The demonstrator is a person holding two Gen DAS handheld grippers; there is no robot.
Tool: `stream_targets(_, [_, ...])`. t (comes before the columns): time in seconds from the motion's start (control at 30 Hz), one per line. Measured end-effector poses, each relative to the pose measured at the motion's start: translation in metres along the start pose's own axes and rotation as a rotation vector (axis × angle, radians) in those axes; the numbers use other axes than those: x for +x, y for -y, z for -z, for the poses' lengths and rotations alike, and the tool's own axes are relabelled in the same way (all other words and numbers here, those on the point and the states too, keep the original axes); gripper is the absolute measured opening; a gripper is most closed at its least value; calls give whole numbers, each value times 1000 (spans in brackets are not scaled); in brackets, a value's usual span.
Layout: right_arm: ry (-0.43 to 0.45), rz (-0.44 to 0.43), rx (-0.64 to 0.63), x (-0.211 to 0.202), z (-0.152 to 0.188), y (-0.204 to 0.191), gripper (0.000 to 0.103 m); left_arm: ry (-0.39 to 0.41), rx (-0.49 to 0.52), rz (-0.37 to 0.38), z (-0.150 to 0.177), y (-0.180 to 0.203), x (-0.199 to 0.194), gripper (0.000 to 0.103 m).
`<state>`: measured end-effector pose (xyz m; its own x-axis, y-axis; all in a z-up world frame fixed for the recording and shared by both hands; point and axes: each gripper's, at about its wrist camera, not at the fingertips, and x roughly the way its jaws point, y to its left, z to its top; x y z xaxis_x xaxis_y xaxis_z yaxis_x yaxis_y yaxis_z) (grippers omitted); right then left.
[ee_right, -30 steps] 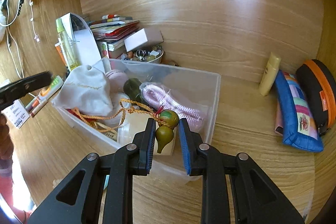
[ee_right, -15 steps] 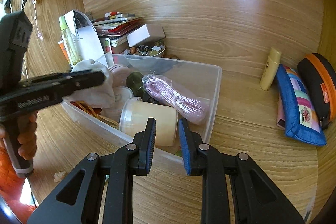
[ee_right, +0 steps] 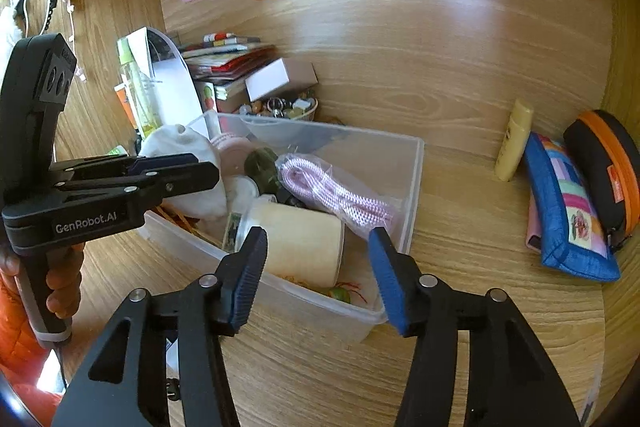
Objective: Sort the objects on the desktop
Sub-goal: 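Open the left tool to drop the tile while the right tool releases the keychain, then grasp the small seashell with the left tool while the right tool grasps the black clip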
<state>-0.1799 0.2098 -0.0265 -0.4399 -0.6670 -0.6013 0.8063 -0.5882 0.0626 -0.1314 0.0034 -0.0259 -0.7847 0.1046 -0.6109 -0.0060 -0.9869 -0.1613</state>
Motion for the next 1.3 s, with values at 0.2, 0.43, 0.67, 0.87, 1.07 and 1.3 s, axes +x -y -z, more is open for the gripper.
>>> stream_targets(0.2, [26,-2,10,-2,-1,1,63,41,-4,-26,2,-1,-22,66])
stream_targets(0.43, [42,-61,-11,-9,0,-8,64,86,-1,-90,11,-9,-58,88])
stream_targets(0.67, [45,-68,-49,-23,9,-23,64,85,36,-171,32,-15,-80,94])
stream_targets(0.87, [19,-61,-67,-33,22,-32,65,40,13,-192,51,-24,-81,94])
stream_targets(1.07, [-23,-58,-85,-36,37,-41,65,1,7,-202,71,-28,-82,94])
stream_targets(1.3, [-86,-61,-119,-33,61,-57,65,-67,-5,-166,99,-25,-80,94])
